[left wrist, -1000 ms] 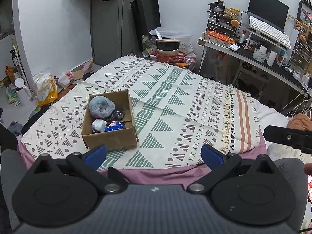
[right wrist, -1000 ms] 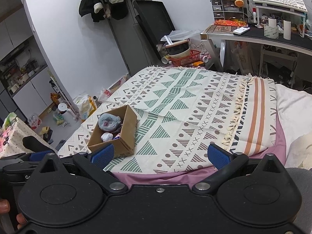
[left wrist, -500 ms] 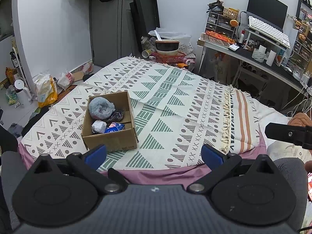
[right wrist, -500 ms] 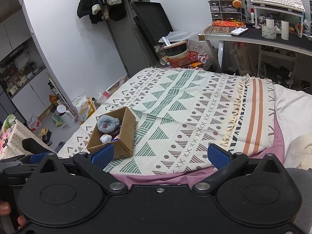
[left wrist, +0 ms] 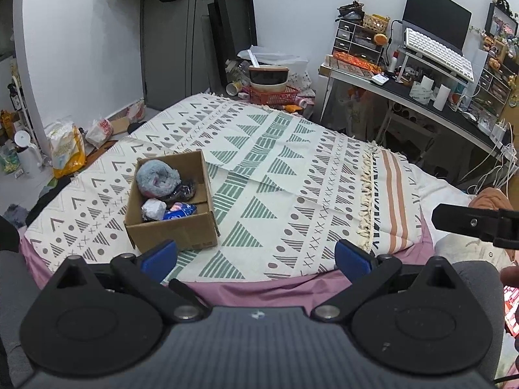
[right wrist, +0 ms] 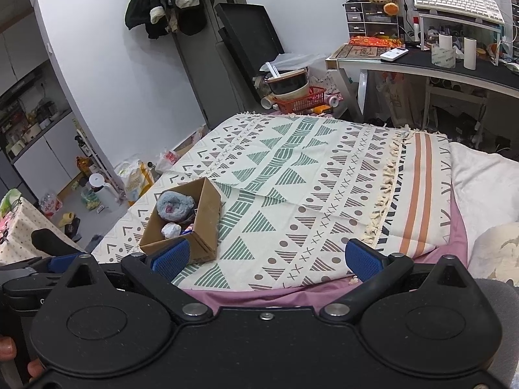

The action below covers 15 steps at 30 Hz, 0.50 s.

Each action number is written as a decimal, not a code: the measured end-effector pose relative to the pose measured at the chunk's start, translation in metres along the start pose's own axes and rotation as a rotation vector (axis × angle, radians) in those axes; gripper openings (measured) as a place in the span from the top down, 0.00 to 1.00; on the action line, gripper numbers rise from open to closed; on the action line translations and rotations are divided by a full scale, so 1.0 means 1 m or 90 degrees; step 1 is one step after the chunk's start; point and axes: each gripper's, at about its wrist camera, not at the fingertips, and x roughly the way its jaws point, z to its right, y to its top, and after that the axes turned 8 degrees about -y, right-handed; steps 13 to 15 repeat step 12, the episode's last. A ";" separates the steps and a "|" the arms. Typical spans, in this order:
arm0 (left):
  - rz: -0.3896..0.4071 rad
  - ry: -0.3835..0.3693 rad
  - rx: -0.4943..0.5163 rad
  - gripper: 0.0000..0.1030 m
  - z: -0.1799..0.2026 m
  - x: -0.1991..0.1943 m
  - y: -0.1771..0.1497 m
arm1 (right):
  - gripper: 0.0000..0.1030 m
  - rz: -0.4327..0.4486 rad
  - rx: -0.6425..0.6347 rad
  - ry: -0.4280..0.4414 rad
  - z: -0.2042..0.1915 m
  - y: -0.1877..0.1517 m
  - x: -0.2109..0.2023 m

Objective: Organize soft objects

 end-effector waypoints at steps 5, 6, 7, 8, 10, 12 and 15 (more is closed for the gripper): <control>0.012 -0.008 -0.012 0.01 -0.003 -0.003 -0.002 | 0.00 -0.001 -0.005 -0.005 -0.002 -0.003 -0.001; 0.014 -0.010 -0.013 0.01 -0.002 -0.003 -0.002 | 0.00 0.001 -0.006 -0.005 -0.002 -0.003 -0.002; 0.015 -0.011 -0.012 0.01 -0.002 -0.004 -0.002 | 0.00 0.002 -0.007 -0.006 -0.002 -0.003 -0.002; 0.016 -0.011 -0.011 0.01 -0.001 -0.004 -0.003 | 0.00 0.002 -0.006 -0.007 -0.002 -0.004 -0.002; 0.018 -0.012 -0.013 0.01 -0.001 -0.005 -0.003 | 0.00 0.003 -0.004 -0.007 -0.001 -0.004 -0.003; 0.022 -0.016 -0.017 0.01 0.000 -0.006 -0.004 | 0.00 0.003 -0.004 -0.008 0.000 -0.004 -0.003; 0.022 -0.016 -0.017 0.01 0.000 -0.006 -0.004 | 0.00 0.003 -0.004 -0.008 0.000 -0.004 -0.003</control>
